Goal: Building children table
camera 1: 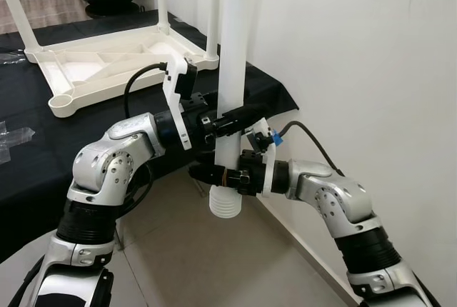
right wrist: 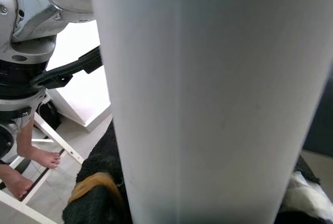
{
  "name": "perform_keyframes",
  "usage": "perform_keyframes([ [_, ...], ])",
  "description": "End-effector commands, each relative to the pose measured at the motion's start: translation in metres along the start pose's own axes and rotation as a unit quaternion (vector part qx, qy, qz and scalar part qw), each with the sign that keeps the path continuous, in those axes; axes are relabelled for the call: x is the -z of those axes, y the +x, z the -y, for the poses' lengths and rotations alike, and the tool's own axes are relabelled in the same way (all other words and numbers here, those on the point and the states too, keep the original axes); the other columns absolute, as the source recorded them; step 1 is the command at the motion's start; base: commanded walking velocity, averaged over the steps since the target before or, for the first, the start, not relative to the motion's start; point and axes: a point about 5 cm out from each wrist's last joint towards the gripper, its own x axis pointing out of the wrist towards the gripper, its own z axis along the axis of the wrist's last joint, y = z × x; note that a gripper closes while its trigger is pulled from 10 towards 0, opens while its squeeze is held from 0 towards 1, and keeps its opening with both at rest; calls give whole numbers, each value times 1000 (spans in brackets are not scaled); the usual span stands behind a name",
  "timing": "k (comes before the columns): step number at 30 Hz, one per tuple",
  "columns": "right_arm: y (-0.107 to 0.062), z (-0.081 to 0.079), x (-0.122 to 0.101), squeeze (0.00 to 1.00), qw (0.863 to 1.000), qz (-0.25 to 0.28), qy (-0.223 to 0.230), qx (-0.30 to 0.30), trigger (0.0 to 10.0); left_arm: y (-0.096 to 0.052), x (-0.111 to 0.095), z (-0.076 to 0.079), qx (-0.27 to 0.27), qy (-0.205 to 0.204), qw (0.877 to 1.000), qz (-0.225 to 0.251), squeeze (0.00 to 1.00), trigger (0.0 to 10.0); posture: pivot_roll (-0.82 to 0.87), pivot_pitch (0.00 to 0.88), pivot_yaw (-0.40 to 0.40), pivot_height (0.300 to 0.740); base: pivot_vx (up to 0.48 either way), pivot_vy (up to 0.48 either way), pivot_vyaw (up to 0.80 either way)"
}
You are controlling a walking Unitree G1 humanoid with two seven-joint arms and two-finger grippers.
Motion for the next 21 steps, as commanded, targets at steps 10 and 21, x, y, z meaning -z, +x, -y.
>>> perform_keyframes([
  [10,-1,-15,15,0,998,-38,-14,-54,0,-3,-14,-12,-4,5,1000,1,0,10000,24,125,-67,740,0,0,0],
  [21,-2,-17,19,0,996,-57,-32,-67,0,2,-17,-6,38,-47,998,22,0,3373,25,126,-64,740,0,0,0],
])
